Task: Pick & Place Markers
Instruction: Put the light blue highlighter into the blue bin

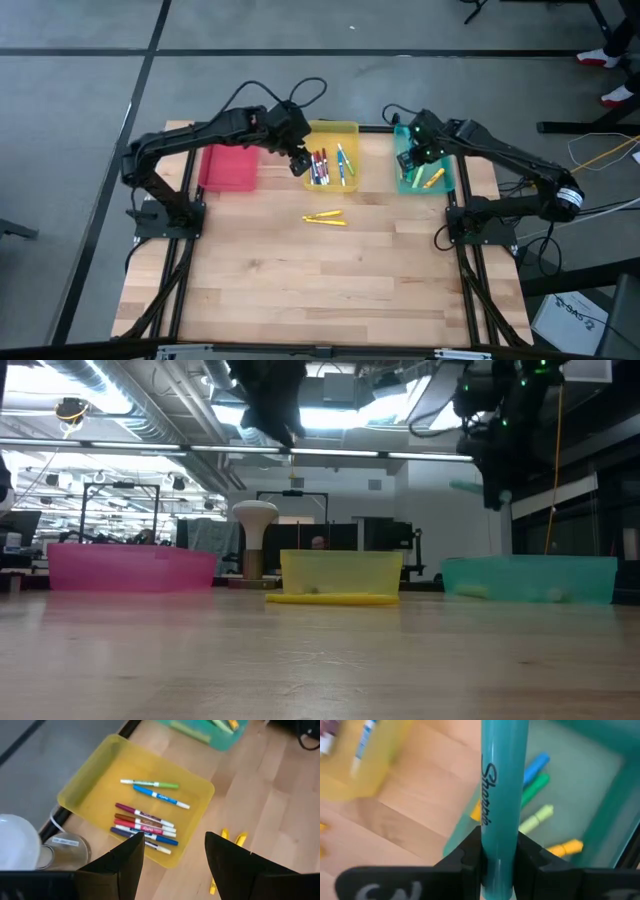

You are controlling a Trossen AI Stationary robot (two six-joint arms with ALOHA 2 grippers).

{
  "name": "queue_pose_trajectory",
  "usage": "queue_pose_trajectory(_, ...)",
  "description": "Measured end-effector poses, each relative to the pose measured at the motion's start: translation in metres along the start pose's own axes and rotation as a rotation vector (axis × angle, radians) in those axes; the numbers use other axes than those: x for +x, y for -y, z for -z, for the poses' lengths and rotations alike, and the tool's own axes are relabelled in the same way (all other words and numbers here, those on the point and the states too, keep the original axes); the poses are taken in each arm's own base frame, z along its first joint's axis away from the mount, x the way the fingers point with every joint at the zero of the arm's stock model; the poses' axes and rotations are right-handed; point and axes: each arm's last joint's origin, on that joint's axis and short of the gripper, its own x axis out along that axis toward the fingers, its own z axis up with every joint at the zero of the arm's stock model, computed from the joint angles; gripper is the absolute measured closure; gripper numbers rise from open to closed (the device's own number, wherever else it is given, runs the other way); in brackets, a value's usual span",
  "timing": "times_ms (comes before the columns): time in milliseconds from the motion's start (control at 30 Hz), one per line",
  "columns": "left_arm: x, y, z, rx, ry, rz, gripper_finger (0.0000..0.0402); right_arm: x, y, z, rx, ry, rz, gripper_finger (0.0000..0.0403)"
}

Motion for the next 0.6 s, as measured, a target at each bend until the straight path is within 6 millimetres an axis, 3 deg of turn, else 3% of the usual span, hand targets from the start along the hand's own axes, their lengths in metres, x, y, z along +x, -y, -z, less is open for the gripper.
queue_pose_trajectory(233,0.019,0.003,0.001,0.01,-0.048,0.035,0.0199,0.023,0.007,0.016,0.056,-0.068,0.039,0.0336)
queue_pose_trajectory(600,0.029,0.003,0.001,0.007,-0.071,0.036,0.0199,0.026,0.01,0.017,0.074,-0.073,0.048,0.0336)
